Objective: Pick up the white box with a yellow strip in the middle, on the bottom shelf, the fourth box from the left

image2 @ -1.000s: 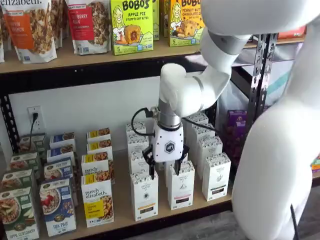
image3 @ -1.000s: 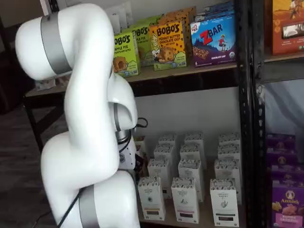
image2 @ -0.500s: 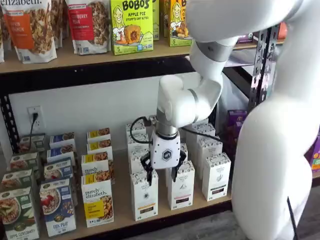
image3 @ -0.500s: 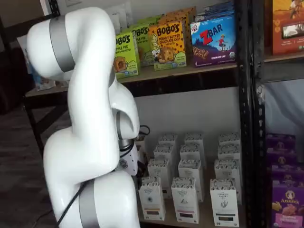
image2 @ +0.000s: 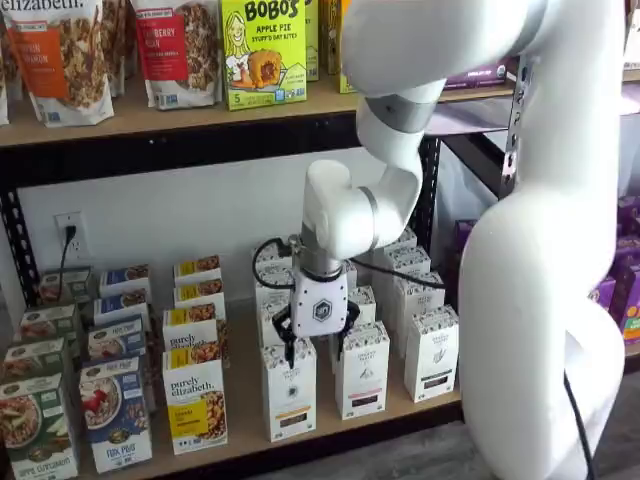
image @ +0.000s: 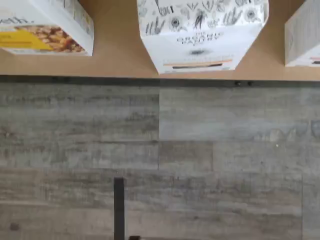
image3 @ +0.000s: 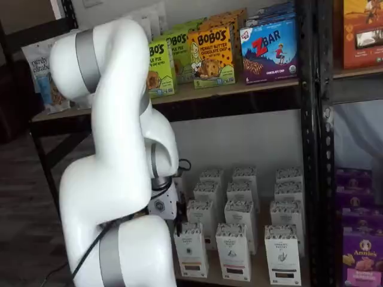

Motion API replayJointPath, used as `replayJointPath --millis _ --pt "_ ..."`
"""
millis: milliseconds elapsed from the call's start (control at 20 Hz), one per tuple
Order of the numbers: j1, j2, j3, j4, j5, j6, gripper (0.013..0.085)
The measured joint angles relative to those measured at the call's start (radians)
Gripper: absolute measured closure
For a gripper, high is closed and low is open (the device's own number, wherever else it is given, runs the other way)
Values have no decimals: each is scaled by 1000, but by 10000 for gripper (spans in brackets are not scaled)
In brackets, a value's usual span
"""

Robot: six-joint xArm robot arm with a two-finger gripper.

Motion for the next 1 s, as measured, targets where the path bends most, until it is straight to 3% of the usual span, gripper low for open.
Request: replayJointPath --millis 300,800,1000 --pt "-15 111 -95 -46 -3 27 130" --pt "-44 281 -252 30 -16 -74 130" --pt "-51 325 -299 24 -6 -74 130"
